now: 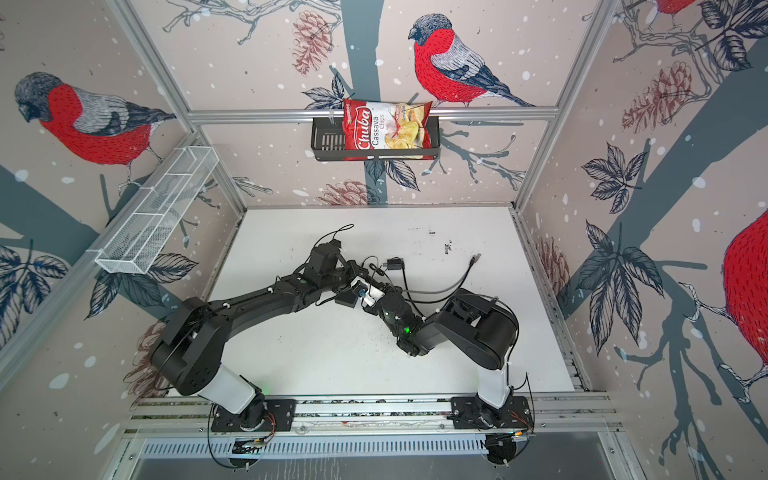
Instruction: Insert the plug into the switch port
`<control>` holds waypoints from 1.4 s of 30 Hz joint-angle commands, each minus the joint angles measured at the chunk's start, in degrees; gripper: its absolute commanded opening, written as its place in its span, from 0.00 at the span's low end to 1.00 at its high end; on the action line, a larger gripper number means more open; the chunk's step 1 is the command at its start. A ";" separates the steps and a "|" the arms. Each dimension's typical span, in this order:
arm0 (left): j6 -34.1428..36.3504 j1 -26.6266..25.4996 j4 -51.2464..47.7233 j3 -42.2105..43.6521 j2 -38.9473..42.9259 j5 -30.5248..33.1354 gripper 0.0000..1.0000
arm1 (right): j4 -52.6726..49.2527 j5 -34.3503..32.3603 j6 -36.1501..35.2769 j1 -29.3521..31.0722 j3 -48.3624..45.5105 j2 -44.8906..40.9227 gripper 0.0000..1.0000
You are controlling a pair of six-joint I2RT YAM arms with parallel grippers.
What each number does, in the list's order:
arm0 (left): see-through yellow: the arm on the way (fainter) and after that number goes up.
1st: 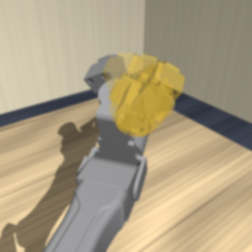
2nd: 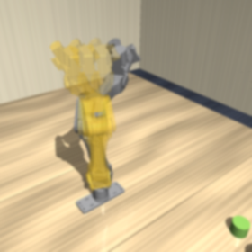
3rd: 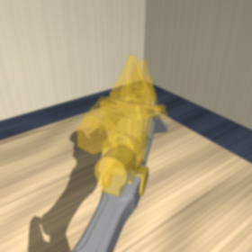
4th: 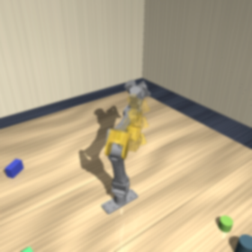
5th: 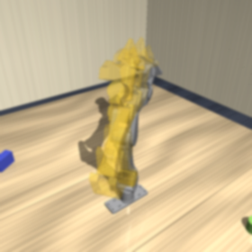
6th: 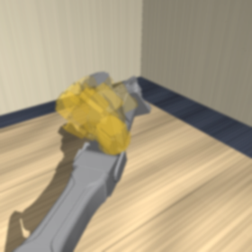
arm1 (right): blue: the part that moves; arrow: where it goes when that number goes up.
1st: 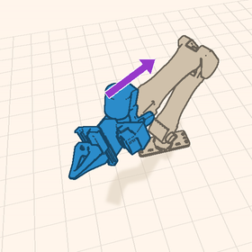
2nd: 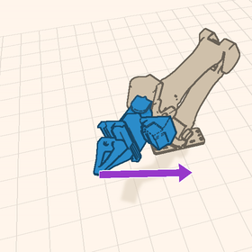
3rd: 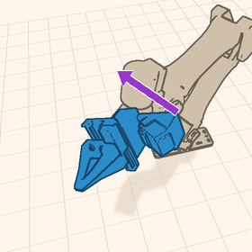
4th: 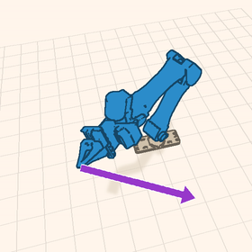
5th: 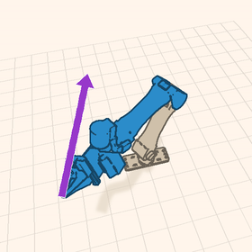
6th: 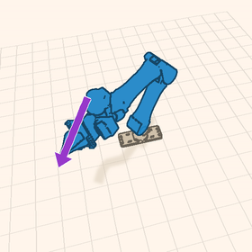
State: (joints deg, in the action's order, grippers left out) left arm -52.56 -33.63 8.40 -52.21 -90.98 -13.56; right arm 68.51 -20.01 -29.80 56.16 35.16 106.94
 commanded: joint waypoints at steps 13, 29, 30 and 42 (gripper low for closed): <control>-0.44 -0.07 1.18 -0.08 0.06 -1.58 0.00 | 0.54 0.33 1.78 0.26 0.61 1.15 0.26; -0.88 -0.12 1.46 -0.33 -0.15 -2.11 0.00 | 1.49 -0.41 1.61 0.21 1.75 2.61 0.02; -0.88 -0.12 1.49 -0.35 -0.17 -2.13 0.00 | 1.01 -0.20 1.81 0.17 1.76 2.50 0.01; -0.23 -0.12 2.14 -0.30 0.43 -1.50 0.48 | -4.89 6.70 5.08 -1.64 0.90 -0.26 0.00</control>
State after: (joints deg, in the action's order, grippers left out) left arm -53.91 -33.56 8.80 -52.12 -91.11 -12.73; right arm 67.26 -15.55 -26.83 55.05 36.32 107.57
